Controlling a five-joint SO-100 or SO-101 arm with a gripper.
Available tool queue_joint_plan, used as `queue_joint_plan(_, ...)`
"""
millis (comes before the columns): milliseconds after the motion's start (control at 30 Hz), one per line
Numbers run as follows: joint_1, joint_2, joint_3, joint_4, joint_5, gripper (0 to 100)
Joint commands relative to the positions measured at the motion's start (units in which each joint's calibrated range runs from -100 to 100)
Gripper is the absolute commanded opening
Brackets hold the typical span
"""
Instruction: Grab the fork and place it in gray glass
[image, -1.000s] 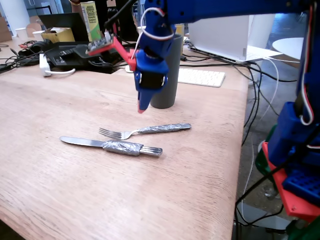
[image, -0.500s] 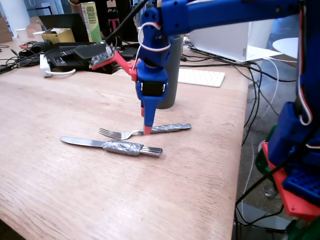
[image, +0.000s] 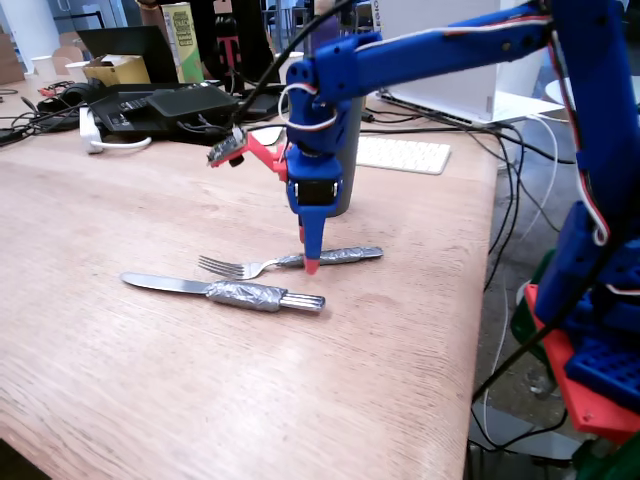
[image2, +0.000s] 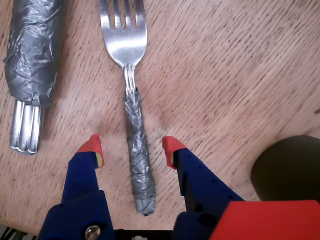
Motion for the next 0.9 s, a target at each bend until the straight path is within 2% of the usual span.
queue_joint_plan(0, 0.3, 0.8, -2.2, -0.1, -0.3, 27)
queue_joint_plan(400, 0.5, 3.7, -2.2, -0.4, -0.3, 26)
queue_joint_plan(433, 0.5, 3.7, -2.2, -0.4, -0.4, 25)
queue_joint_plan(467, 0.5, 3.7, -2.2, -0.4, -0.4, 10)
queue_joint_plan(500, 0.5, 3.7, -2.2, -0.4, -0.4, 0)
queue_joint_plan(867, 0.1, 4.3, -2.2, -0.4, 0.2, 0)
